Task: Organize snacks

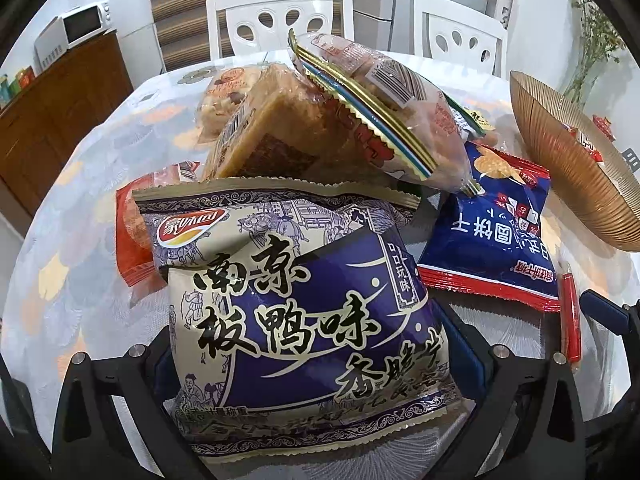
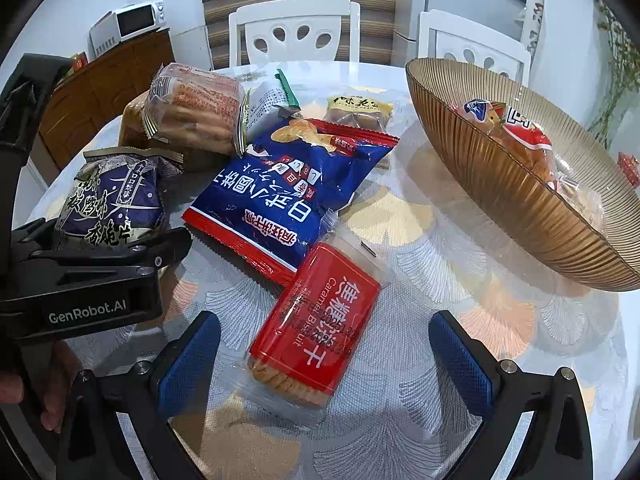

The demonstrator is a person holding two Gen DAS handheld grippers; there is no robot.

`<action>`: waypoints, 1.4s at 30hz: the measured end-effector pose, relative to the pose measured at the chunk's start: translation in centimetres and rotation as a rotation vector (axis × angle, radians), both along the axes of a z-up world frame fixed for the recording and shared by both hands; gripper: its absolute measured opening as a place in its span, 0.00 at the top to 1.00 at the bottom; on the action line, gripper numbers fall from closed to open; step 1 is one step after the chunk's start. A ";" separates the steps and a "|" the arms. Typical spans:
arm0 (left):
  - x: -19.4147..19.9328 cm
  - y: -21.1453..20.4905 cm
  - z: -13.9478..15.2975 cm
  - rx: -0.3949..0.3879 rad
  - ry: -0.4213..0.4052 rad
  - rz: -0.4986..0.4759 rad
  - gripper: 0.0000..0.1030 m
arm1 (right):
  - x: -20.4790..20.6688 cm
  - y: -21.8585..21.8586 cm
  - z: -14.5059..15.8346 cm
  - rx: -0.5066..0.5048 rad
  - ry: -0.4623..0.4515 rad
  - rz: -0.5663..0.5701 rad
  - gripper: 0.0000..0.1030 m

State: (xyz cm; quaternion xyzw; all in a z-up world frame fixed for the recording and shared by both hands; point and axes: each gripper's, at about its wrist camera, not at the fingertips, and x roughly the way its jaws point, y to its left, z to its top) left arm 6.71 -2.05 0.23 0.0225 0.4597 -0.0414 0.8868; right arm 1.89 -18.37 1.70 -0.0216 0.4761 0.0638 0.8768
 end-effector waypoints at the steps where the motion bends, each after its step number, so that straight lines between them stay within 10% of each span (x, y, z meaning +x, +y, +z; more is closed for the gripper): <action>1: -0.1 0.0 0.0 0.000 -0.001 0.000 0.00 | 0.0 0.0 0.0 0.000 0.000 0.000 0.00; 30: 0.2 -0.3 -0.1 -0.002 0.008 0.004 0.00 | -0.1 -0.2 0.1 0.019 0.007 0.032 0.00; 42: -0.3 -0.1 0.9 -0.021 0.090 -0.042 0.00 | 2.0 -4.0 1.5 0.283 0.131 -0.065 0.03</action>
